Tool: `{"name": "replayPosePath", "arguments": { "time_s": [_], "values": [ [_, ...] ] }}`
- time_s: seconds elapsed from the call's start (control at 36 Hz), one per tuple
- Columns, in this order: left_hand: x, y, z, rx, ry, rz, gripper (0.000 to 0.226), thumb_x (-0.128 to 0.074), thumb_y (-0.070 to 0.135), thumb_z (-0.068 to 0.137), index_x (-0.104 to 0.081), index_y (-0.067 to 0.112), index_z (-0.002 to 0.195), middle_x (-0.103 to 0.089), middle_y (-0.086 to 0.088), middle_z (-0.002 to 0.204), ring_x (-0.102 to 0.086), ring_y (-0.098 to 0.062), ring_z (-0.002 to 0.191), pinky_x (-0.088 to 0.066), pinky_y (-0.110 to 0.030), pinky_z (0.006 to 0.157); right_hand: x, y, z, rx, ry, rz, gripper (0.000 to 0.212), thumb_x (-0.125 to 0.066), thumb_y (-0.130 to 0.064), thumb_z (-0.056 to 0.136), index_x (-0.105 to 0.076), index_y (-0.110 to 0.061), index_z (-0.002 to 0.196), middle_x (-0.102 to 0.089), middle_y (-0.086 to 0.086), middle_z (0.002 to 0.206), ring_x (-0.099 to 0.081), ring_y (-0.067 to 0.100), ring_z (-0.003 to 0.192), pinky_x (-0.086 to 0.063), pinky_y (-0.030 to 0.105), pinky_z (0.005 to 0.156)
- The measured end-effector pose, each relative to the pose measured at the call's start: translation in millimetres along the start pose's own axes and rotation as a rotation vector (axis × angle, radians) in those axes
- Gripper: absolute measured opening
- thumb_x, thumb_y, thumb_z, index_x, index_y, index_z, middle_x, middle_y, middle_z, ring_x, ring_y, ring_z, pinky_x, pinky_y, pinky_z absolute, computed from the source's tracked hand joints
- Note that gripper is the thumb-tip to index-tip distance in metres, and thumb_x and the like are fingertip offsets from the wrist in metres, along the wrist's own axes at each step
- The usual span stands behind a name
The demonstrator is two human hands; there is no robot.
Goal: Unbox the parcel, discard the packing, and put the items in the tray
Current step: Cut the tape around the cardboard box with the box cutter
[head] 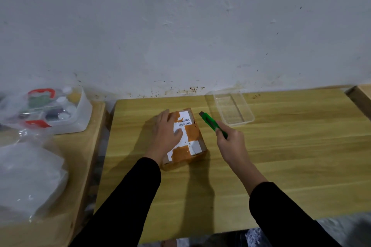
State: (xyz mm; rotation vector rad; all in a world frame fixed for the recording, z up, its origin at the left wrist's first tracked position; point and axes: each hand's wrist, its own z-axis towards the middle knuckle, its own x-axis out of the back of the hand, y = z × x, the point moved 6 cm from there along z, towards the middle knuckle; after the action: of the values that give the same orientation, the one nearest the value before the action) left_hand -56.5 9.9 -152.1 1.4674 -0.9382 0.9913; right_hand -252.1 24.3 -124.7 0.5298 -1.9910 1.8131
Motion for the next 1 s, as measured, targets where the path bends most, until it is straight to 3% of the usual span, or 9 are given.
{"name": "replayPosePath", "arguments": {
  "time_s": [0.08,0.19,0.39,0.58,0.69,1.0],
  "values": [
    [1.0,-3.9,12.6,-0.126,-0.1,0.134,0.062,-0.041,0.042,0.094,-0.018,0.024,0.149,-0.012,-0.004,0.159,-0.009,-0.023,0.146,-0.016,-0.04,0.116,-8.6,0.3,13.2,-0.012,-0.002,0.004,0.035,-0.047,-0.013,0.094,-0.053,-0.014,0.129,-0.064,0.013,0.076,-0.044,0.012,0.049,-0.036,0.025,0.044],
    [-10.9,-19.8,26.4,-0.141,-0.211,0.2,0.063,-0.033,0.055,0.094,-0.009,0.035,0.149,-0.011,-0.003,0.159,-0.006,-0.024,0.147,-0.011,-0.042,0.118,-16.4,1.4,25.4,-0.024,0.002,0.02,0.035,-0.047,-0.013,0.094,-0.052,-0.013,0.129,-0.062,0.008,0.073,-0.044,0.012,0.05,-0.036,0.023,0.044],
    [-13.3,-33.3,34.5,0.06,-0.138,0.206,0.063,-0.023,0.059,0.094,-0.007,0.033,0.149,-0.03,-0.007,0.15,-0.032,-0.029,0.134,-0.026,-0.041,0.109,-23.5,0.5,36.9,-0.022,0.014,0.022,0.035,-0.047,-0.011,0.094,-0.053,-0.013,0.129,-0.056,0.006,0.064,-0.039,0.012,0.046,-0.034,0.028,0.044],
    [-6.1,-63.6,16.5,0.411,-0.066,-0.023,0.07,-0.023,0.064,0.092,-0.005,0.03,0.15,-0.03,-0.014,0.151,-0.03,-0.04,0.134,-0.027,-0.049,0.11,-18.6,-0.6,36.5,0.01,0.029,0.003,0.035,-0.046,-0.011,0.094,-0.054,-0.014,0.128,-0.049,0.008,0.059,-0.036,0.014,0.045,-0.03,0.028,0.043],
    [-14.5,-68.3,-6.6,0.45,-0.027,-0.151,0.073,-0.026,0.064,0.091,-0.003,0.028,0.15,-0.031,-0.016,0.15,-0.03,-0.039,0.135,-0.032,-0.049,0.108,-16.2,-0.5,29.7,0.024,0.02,0.005,0.035,-0.045,-0.011,0.095,-0.054,-0.015,0.128,-0.056,0.014,0.066,-0.042,0.018,0.05,-0.035,0.031,0.046],
    [-28.6,-57.8,-36.3,0.506,0.042,-0.352,0.07,-0.03,0.056,0.094,0.005,0.031,0.149,-0.03,-0.02,0.143,-0.031,-0.034,0.131,-0.036,-0.044,0.101,-17.9,-0.6,19.6,0.045,-0.028,-0.043,0.036,-0.045,-0.012,0.095,-0.051,-0.013,0.131,-0.056,0.008,0.067,-0.041,0.012,0.047,-0.034,0.023,0.042]
  ]
}}
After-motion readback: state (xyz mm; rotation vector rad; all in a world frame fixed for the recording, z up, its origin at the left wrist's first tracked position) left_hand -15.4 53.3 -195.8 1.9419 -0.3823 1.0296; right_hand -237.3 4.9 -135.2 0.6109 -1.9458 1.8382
